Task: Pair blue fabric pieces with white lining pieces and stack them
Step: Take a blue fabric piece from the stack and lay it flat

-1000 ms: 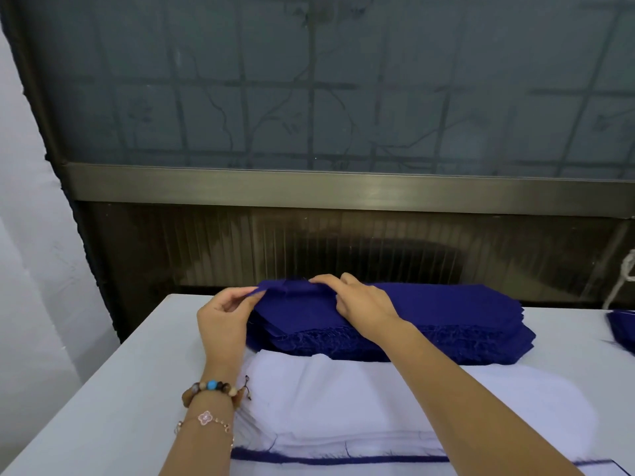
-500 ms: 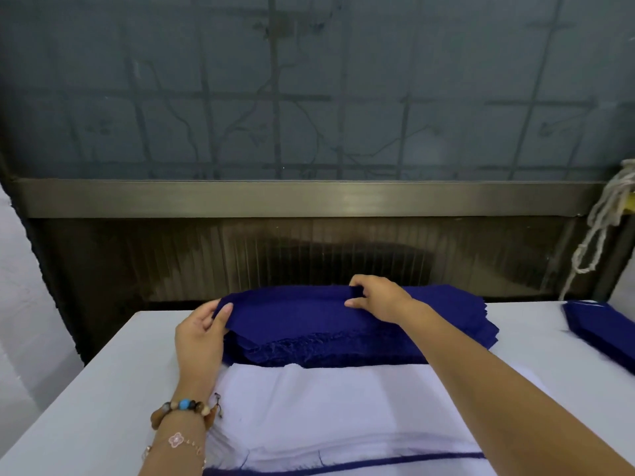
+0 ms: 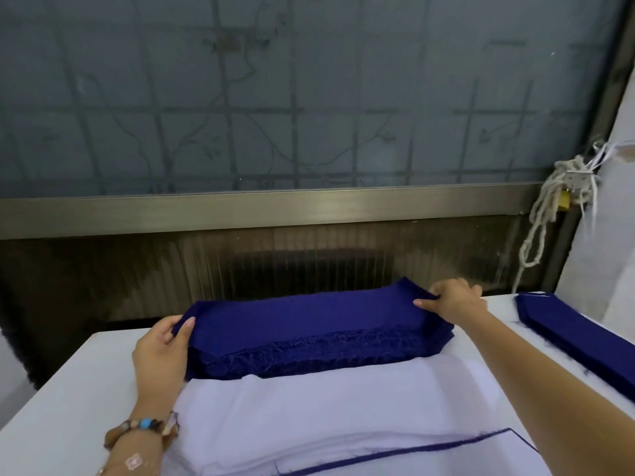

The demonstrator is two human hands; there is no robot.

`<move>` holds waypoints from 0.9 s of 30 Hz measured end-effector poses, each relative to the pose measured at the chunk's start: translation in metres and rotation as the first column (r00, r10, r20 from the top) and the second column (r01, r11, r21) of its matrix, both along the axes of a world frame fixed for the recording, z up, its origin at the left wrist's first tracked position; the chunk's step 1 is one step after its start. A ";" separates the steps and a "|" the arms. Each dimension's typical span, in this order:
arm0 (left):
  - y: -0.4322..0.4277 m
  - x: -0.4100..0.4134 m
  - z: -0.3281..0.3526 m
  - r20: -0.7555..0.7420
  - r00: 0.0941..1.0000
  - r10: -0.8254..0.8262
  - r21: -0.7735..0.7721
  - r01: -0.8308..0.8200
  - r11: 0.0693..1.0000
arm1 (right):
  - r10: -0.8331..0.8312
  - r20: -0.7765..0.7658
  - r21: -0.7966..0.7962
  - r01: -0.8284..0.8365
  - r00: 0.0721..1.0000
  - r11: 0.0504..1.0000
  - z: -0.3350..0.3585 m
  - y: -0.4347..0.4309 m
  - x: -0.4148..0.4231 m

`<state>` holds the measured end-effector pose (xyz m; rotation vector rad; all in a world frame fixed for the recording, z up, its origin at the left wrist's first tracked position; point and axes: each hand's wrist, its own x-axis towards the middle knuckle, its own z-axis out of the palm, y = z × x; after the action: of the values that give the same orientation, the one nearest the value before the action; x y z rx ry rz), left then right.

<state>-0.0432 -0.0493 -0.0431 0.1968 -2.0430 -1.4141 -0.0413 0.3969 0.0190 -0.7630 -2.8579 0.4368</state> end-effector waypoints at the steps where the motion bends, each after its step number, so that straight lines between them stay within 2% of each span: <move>1: 0.000 0.000 0.002 0.024 0.999 0.023 -0.031 -0.023 0.999 | -0.001 -0.047 -0.010 0.000 0.999 1.000 -0.003 -0.001 0.002; 3: 0.000 -0.001 0.011 0.088 0.996 0.031 -0.056 -0.026 0.998 | 0.014 -0.152 -0.032 -0.019 0.988 0.999 -0.006 -0.003 0.006; 5: -0.003 -0.001 0.026 0.144 0.989 -0.014 -0.038 0.020 0.999 | 0.017 -0.295 -0.178 -0.072 0.955 0.981 -0.006 -0.003 0.013; 7: -0.007 0.003 0.045 0.126 0.991 -0.039 0.020 0.037 0.999 | 0.015 -0.443 -0.351 -0.189 0.896 0.917 -0.004 -0.004 0.021; 9: -0.010 0.012 0.064 0.066 0.997 -0.028 0.082 0.022 0.996 | -0.027 -0.532 -0.503 -0.290 0.847 0.814 0.002 -0.008 0.034; 10: -0.011 0.018 0.072 0.040 0.999 -0.030 0.127 0.025 0.992 | -0.069 -0.550 -0.593 -0.332 0.832 0.734 0.004 -0.010 0.041; 13: -0.013 0.044 0.087 -0.001 0.999 -0.054 0.246 0.052 0.968 | -0.178 -0.537 -0.770 -0.392 0.825 0.504 0.010 -0.014 0.065; 16: -0.014 0.080 0.083 0.008 0.996 -0.088 0.294 0.082 0.952 | -0.211 -0.502 -0.823 -0.387 0.839 0.417 0.004 -0.013 0.095; 18: -0.014 0.106 0.070 0.048 0.995 -0.088 0.291 0.071 0.954 | -0.208 -0.475 -0.834 -0.362 0.855 0.416 -0.007 -0.010 0.119; 24: -0.009 0.174 0.034 0.144 0.988 -0.055 0.305 0.008 0.952 | -0.111 -0.400 -0.780 -0.274 0.910 0.562 -0.038 -0.001 0.190; 27: -0.012 0.198 0.017 0.204 0.978 -0.032 0.240 -0.019 0.970 | -0.042 -0.406 -0.731 -0.297 0.913 0.614 -0.051 0.001 0.222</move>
<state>0.1552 -0.0614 -0.0265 0.4583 -2.0291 -1.7074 0.1803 0.3980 -0.0323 -0.4586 -2.2531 1.7296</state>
